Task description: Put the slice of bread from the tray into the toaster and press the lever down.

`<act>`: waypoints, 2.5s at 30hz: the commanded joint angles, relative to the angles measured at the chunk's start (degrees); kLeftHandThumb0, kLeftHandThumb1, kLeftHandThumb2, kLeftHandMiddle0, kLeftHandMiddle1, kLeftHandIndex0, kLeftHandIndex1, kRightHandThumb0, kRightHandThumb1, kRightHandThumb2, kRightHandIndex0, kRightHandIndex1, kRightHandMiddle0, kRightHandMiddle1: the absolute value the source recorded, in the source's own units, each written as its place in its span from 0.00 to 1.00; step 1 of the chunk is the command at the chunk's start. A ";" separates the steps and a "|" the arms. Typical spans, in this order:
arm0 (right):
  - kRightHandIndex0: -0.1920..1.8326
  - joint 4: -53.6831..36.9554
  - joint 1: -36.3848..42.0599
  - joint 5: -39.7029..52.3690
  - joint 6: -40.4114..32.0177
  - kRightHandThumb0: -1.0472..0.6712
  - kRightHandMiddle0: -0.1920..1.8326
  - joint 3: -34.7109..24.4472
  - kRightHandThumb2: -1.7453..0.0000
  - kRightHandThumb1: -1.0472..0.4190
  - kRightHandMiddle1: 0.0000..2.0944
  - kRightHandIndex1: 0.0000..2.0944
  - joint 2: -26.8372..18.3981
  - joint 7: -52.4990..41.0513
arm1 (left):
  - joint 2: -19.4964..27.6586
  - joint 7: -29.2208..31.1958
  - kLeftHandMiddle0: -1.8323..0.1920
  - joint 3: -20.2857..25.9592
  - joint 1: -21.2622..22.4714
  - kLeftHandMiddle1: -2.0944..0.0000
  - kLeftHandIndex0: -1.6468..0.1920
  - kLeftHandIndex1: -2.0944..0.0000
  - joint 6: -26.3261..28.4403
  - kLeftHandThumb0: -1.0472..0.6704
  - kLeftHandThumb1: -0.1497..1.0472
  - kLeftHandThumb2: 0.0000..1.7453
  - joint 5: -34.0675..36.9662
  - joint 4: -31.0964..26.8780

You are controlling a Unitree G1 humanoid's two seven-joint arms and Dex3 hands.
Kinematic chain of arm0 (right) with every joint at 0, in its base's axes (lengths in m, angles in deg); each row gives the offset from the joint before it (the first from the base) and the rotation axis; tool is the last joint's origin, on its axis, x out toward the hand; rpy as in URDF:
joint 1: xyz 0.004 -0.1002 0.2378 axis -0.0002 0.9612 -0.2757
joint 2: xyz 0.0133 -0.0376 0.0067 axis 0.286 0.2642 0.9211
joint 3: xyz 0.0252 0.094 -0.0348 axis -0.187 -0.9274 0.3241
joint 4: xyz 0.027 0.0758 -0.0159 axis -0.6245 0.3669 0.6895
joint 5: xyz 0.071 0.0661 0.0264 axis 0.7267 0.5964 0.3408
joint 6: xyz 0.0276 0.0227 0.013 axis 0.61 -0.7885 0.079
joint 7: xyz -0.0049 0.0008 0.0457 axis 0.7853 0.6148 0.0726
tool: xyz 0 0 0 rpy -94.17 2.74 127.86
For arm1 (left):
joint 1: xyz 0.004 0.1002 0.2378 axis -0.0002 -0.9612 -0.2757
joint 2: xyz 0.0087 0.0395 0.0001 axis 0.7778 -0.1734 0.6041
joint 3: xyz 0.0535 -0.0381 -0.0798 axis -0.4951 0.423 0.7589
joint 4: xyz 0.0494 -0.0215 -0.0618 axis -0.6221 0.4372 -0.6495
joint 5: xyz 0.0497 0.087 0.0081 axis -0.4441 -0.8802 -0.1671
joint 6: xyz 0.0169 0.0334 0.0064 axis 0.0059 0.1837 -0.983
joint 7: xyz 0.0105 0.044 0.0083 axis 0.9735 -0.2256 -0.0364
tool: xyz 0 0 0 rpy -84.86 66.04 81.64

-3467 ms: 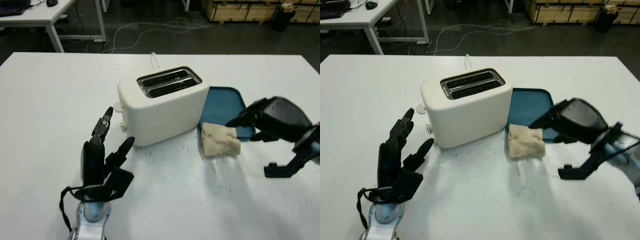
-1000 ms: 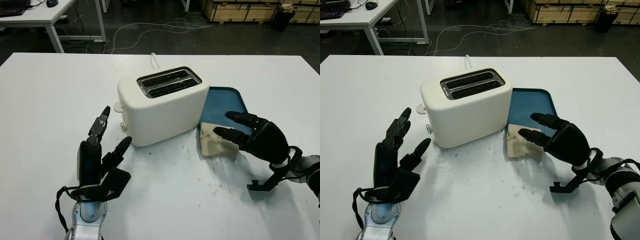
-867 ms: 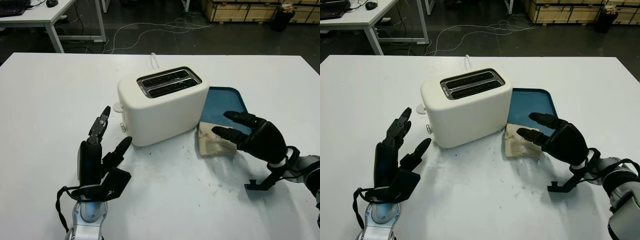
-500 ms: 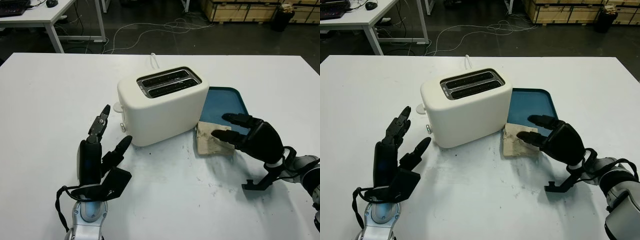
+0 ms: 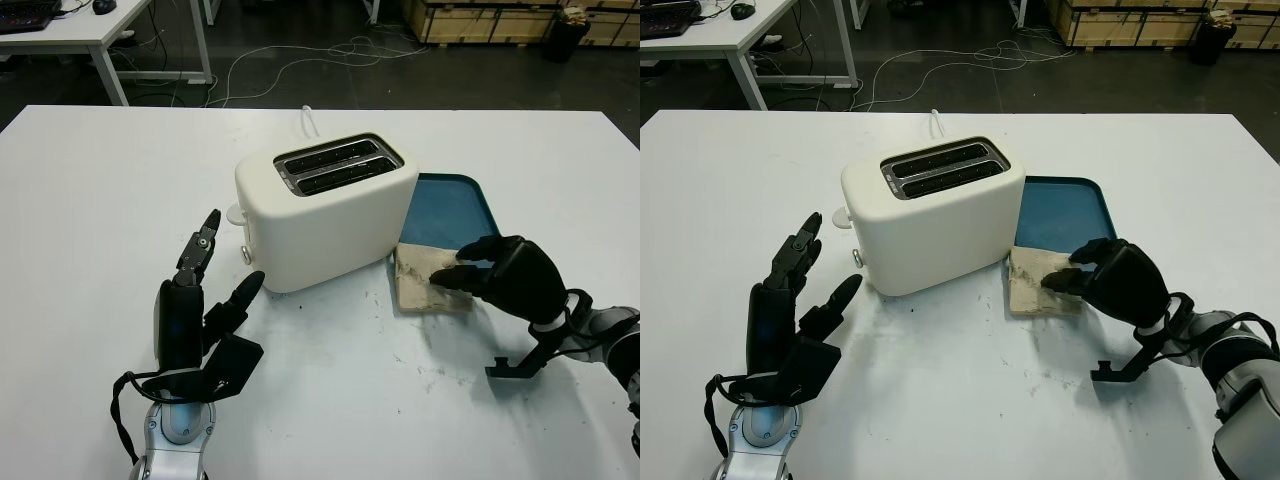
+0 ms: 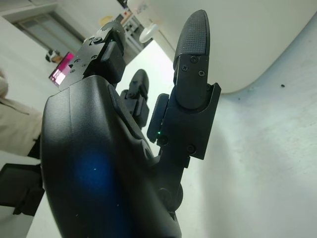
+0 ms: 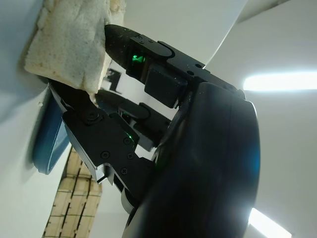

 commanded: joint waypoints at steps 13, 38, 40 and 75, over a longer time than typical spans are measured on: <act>0.74 -12.94 0.81 14.13 8.82 0.34 0.87 -14.13 0.99 0.30 0.28 0.66 -2.72 -9.60 | -0.28 -0.56 0.68 -0.45 0.47 1.00 0.71 1.00 0.27 0.26 0.89 0.15 -0.62 0.94; 0.65 -31.43 11.03 38.74 11.93 0.64 0.67 -40.98 1.00 0.17 0.68 0.83 2.47 -50.15 | 0.09 -0.68 0.69 -0.38 2.31 1.00 0.72 1.00 -0.58 0.23 0.89 0.16 -0.30 3.12; 0.64 -31.50 10.38 39.02 12.46 0.63 0.66 -42.17 0.99 0.17 0.69 0.83 2.23 -51.41 | -0.02 -0.39 0.69 -0.34 2.38 1.00 0.72 1.00 0.04 0.23 0.89 0.15 -0.19 2.80; 0.56 -60.15 37.59 39.06 5.05 0.58 0.56 -52.74 1.00 0.45 0.00 0.02 -5.62 -83.82 | -0.05 -0.93 0.69 -0.29 1.06 1.00 0.72 1.00 -1.73 0.24 0.89 0.16 0.38 2.92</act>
